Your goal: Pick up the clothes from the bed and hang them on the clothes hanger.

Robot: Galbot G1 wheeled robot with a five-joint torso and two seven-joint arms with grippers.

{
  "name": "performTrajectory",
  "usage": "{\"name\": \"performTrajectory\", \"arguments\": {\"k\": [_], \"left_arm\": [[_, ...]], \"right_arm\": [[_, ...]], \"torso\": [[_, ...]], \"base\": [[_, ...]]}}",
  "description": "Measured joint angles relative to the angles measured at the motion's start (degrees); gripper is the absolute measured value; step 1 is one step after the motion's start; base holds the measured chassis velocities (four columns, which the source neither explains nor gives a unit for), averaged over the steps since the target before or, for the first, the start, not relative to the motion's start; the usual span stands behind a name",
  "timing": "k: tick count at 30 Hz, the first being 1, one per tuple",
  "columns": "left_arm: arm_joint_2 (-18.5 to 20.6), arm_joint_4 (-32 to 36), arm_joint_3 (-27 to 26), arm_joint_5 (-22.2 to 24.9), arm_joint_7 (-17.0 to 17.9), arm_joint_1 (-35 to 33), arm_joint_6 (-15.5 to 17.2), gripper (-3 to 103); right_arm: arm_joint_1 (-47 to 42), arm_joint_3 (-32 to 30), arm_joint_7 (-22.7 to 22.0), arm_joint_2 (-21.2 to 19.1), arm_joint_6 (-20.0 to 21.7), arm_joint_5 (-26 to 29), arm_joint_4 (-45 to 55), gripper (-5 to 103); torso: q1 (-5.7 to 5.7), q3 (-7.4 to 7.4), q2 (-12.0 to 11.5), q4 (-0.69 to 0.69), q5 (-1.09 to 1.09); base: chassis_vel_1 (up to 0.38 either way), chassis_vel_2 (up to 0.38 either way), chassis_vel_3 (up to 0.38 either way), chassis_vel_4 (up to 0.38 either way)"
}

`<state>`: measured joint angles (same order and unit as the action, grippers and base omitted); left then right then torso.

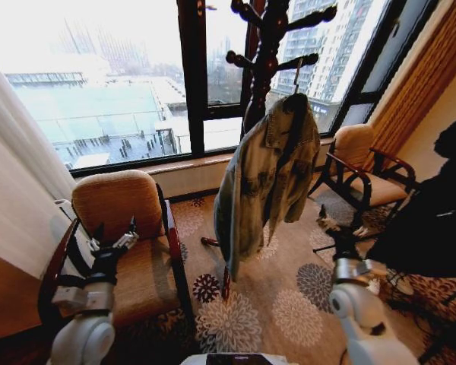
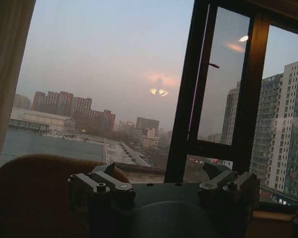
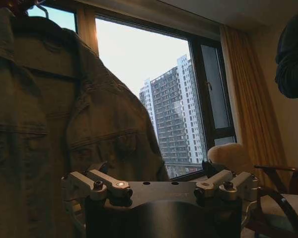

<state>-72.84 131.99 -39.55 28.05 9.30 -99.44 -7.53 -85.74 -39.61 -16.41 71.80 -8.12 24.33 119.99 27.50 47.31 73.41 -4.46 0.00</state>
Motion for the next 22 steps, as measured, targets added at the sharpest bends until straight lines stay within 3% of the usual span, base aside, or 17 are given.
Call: {"name": "performTrajectory", "arguments": {"k": [22], "left_arm": [[-0.63,0.45,-0.25,0.65,-1.24,-0.12,-0.44,100]], "right_arm": [[-0.22,-0.15,1.43,0.27,-0.37,-0.19,1.37,100]], "torso": [[0.00,0.00,0.00,-0.01,0.00]], "base": [[0.000,0.000,0.000,0.000]]}}
